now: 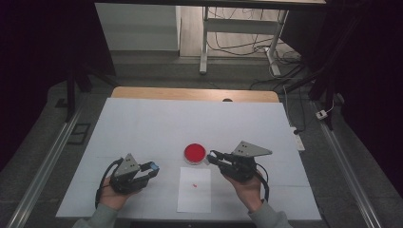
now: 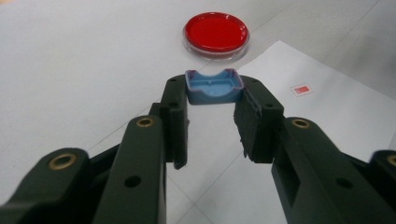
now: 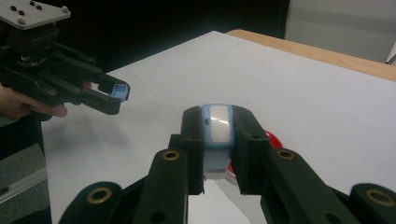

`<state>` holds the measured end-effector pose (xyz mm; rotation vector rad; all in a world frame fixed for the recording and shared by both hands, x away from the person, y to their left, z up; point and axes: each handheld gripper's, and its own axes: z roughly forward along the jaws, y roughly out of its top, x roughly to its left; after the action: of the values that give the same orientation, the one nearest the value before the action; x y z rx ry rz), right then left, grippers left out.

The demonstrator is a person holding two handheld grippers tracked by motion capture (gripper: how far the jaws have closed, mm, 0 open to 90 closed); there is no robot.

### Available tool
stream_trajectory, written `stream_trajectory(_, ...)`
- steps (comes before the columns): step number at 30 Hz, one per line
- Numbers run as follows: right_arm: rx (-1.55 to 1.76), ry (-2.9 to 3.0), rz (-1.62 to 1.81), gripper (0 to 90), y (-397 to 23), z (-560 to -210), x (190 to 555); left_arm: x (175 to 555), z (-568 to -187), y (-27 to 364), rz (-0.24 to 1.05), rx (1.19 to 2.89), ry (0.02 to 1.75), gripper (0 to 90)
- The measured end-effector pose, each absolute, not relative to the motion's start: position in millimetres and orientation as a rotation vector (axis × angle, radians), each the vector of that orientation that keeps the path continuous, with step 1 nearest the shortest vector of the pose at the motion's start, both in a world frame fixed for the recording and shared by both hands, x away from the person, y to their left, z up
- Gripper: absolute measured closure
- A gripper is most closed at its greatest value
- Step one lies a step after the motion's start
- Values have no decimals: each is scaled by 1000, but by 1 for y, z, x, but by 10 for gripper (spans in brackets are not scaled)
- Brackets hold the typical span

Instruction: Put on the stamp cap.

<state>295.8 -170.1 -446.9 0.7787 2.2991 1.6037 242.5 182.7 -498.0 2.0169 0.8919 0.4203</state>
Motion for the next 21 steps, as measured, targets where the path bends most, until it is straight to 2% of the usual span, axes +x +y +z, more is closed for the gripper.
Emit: stream_trajectory(21, 783, 2283, 1622, 757, -173, -444, 295, 249, -482, 155, 441, 2032, 815, 654)
